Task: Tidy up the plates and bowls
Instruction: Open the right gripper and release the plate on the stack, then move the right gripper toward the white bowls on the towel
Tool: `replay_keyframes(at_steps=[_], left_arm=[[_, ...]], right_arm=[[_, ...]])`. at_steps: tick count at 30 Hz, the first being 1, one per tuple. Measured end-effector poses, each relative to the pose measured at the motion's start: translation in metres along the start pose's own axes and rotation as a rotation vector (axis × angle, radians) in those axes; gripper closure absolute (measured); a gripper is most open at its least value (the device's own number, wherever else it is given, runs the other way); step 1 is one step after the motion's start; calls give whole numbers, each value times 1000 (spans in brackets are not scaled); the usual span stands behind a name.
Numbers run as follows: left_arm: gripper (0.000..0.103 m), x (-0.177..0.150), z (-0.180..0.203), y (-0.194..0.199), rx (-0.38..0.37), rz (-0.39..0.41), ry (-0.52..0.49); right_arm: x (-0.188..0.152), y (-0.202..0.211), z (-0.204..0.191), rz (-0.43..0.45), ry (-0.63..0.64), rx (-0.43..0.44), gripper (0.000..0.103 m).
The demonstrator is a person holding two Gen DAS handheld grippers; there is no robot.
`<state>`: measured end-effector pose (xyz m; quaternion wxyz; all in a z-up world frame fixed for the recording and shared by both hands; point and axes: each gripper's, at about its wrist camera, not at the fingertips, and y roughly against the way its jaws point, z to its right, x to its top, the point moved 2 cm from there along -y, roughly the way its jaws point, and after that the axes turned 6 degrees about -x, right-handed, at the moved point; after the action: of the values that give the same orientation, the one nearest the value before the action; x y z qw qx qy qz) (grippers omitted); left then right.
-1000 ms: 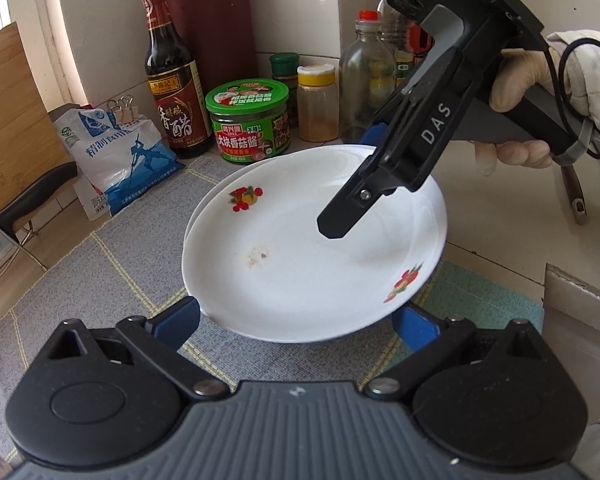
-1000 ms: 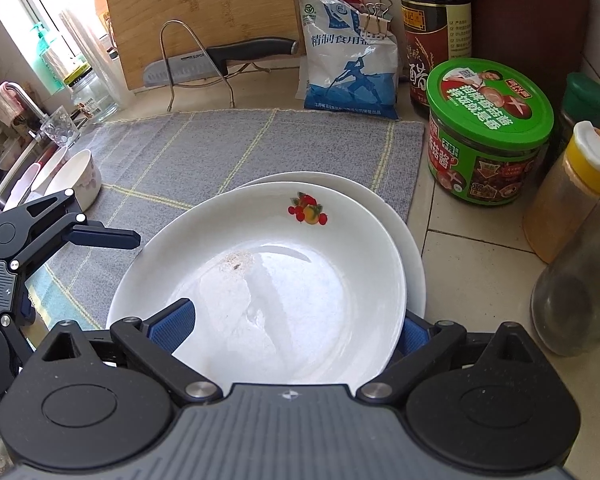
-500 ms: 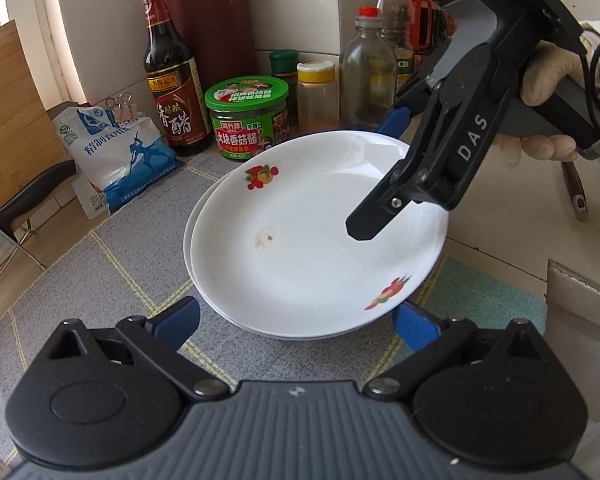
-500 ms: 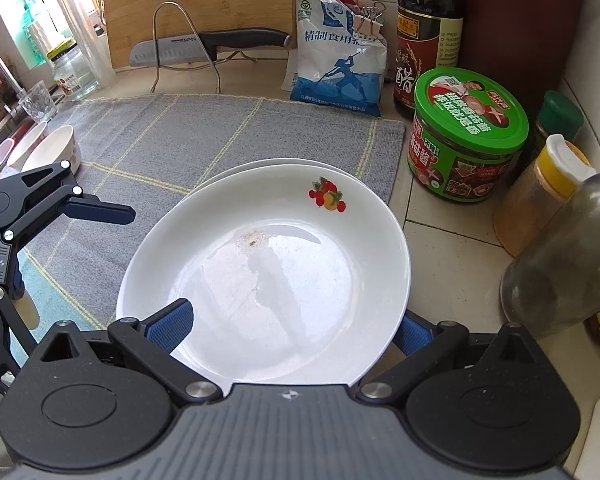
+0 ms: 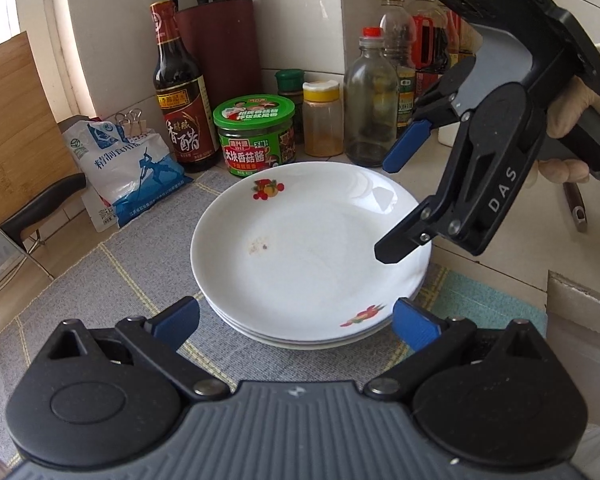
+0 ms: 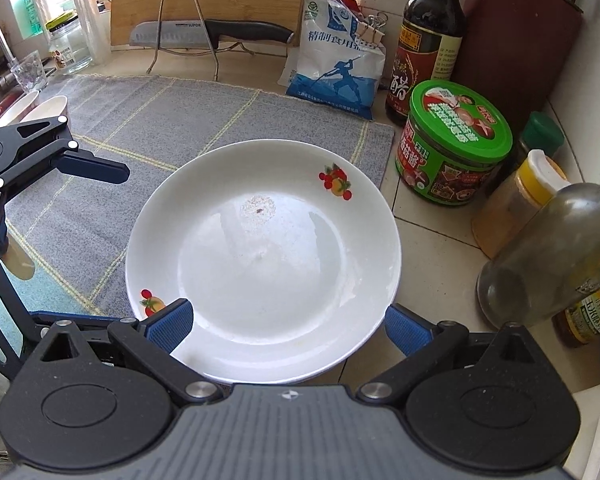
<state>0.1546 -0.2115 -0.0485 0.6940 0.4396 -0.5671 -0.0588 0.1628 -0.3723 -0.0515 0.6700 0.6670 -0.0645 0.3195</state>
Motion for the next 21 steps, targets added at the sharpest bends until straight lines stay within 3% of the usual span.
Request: replay_keyframes(at_steps=[9, 21], left_arm=[[1, -5, -14, 14, 34, 15, 103], [1, -25, -41, 68, 238, 96, 238]], right_arm=[[3, 13, -16, 114, -20, -65, 0], [12, 18, -70, 235, -10, -111, 0]])
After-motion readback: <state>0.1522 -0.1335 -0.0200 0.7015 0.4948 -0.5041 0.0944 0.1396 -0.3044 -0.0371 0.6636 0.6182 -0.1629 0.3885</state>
